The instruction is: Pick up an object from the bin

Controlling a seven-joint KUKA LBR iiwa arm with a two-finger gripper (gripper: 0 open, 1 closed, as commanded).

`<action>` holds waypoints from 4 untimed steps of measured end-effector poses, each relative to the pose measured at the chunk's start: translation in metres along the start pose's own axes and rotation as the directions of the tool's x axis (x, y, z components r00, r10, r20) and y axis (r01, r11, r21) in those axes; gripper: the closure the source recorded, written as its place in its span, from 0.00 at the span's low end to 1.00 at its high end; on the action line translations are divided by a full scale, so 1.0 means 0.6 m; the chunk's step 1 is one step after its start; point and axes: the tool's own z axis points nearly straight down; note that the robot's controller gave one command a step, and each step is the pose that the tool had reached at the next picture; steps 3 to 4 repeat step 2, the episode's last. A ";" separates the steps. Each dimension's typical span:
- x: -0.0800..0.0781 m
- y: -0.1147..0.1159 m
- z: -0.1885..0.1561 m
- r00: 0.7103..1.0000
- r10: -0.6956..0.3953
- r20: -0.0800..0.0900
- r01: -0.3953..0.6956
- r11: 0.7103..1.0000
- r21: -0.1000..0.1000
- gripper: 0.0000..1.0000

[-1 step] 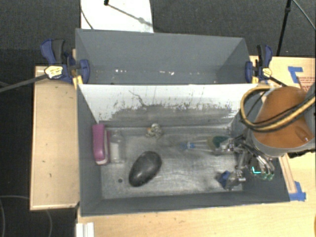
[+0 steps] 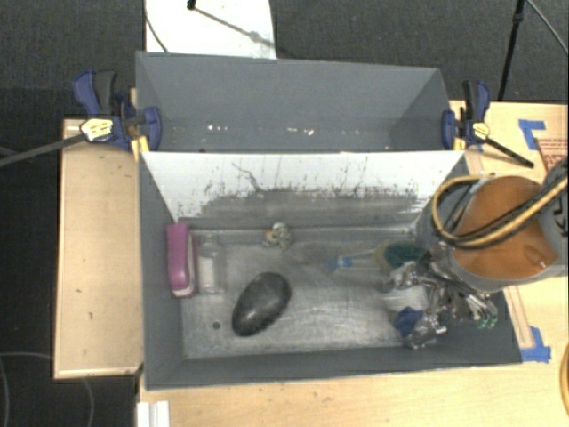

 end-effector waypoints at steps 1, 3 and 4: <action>-0.001 0.001 -0.003 1.000 -0.005 -0.001 0.005 1.000 0.000 1.00; -0.006 0.017 -0.322 0.952 -0.305 0.004 0.305 0.952 0.004 1.00; -0.006 0.017 -0.322 0.952 -0.305 0.004 0.305 0.952 0.004 1.00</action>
Offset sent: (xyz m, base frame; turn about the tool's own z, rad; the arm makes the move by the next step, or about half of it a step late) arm 0.0000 0.0000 0.0000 0.0000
